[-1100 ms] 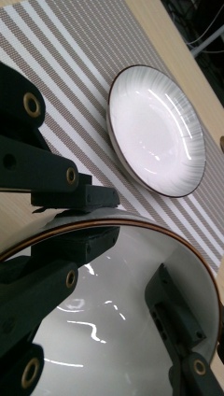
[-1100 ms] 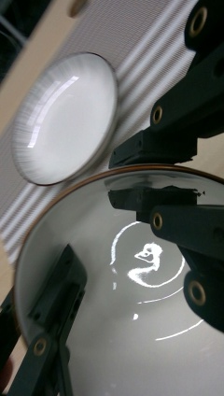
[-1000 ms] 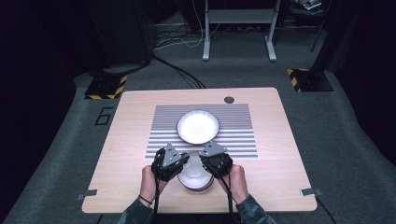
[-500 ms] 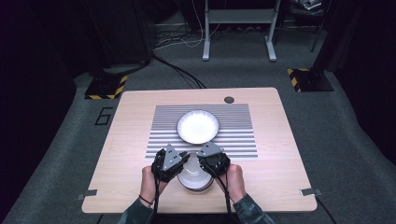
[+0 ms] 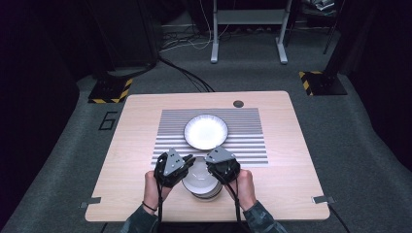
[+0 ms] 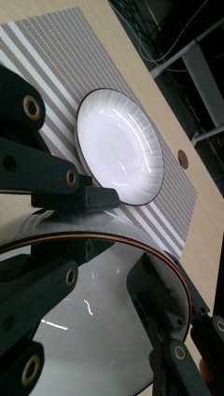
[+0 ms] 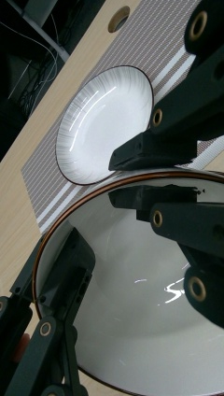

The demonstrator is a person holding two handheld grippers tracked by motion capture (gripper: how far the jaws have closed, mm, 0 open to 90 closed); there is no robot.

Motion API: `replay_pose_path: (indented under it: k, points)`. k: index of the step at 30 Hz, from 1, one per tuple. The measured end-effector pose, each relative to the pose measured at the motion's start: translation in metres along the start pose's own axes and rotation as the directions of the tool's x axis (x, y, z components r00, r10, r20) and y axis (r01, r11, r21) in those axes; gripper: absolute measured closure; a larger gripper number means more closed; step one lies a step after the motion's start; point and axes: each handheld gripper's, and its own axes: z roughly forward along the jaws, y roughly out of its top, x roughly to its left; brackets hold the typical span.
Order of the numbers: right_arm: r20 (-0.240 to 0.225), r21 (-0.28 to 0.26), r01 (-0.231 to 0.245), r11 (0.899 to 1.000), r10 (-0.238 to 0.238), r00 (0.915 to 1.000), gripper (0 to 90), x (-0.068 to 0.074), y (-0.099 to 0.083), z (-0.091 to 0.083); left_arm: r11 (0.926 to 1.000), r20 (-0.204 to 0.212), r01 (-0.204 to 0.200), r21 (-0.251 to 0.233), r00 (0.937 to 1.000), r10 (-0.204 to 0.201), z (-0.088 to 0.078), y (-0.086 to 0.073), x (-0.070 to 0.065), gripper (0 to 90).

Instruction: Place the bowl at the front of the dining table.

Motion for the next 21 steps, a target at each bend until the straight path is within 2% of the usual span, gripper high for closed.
replay_pose_path:
  k: [7,21]
  points:
    - [0.004,-0.026,0.012,1.000,-0.012,0.9999,80.7,-0.002,0.006,-0.005,0.9998,-0.006,-0.017,-0.009,0.9998,0.017,-0.004,0.008,0.003,80.8]
    - [0.003,-0.044,0.005,0.999,-0.005,1.0000,80.8,-0.010,0.013,-0.008,0.9996,-0.004,-0.019,-0.020,0.9998,0.019,-0.003,0.018,0.009,80.5]
